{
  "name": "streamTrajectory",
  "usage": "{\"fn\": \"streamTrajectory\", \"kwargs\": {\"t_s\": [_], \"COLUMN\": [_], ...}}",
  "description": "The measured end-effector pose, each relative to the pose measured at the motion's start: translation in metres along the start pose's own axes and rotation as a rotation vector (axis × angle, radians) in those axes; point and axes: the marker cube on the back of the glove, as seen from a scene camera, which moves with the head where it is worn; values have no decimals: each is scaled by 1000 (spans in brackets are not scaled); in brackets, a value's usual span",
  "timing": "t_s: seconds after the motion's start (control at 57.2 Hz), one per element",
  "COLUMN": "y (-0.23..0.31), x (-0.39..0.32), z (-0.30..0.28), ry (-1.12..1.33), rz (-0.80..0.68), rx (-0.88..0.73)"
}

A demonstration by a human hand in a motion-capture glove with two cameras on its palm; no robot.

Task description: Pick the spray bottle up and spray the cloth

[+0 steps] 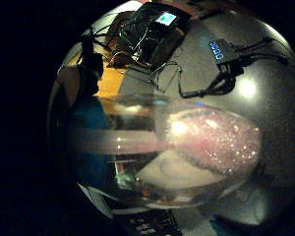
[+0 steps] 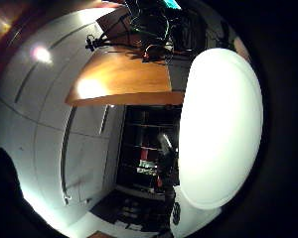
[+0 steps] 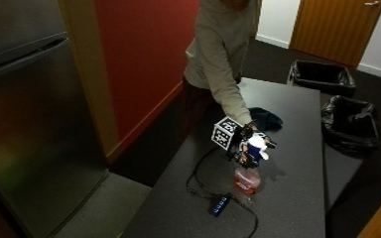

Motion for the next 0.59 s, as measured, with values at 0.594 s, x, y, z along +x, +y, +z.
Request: {"fn": "streamTrajectory", "kwargs": {"t_s": [0.594], "y": [-6], "x": [2], "z": [2], "ry": [21], "rz": [-13], "rx": [2]}}
